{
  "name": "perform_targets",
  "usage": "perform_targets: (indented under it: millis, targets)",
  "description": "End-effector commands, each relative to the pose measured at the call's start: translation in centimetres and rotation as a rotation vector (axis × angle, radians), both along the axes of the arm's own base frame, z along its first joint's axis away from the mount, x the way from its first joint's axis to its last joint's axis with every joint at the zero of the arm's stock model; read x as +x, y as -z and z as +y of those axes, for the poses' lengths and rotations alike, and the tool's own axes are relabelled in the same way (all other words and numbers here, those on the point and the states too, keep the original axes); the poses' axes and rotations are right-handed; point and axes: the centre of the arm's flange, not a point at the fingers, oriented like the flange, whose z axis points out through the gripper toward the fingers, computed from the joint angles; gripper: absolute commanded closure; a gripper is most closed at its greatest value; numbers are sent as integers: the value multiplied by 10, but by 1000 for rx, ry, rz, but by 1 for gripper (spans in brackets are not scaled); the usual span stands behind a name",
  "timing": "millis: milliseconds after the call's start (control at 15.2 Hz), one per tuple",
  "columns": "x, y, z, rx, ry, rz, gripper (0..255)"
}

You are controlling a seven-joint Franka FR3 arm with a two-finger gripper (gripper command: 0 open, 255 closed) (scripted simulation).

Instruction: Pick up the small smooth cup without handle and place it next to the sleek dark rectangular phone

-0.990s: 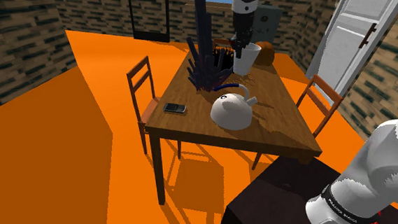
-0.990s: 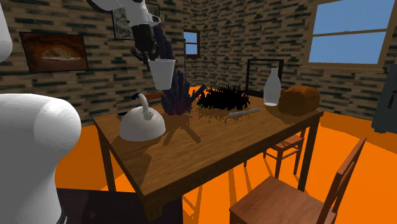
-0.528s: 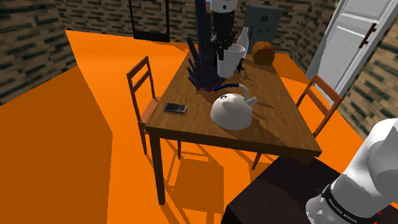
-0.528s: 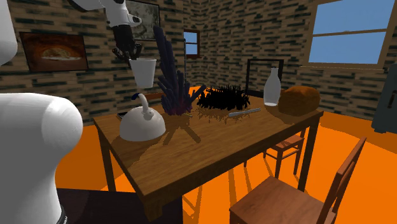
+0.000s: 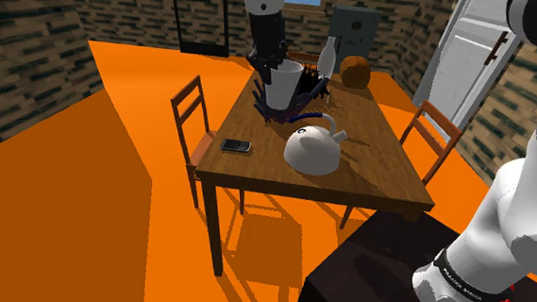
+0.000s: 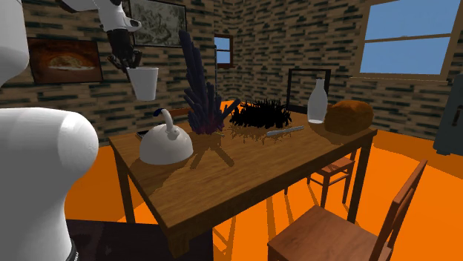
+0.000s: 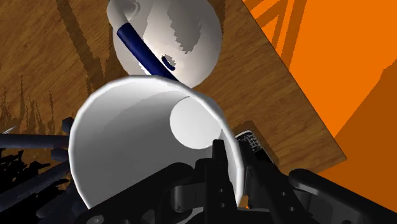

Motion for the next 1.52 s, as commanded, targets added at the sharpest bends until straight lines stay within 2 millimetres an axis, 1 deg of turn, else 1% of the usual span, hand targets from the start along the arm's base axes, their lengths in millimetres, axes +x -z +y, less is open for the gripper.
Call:
perform_targets:
  millis: [0,330,396,1452]
  targets:
    - [7,4,27,0,1,0,255]
    - [19,4,92,0,1,0,255]
    - [22,4,107,0,1,0,255]
    - [22,89,107,0,1,0,255]
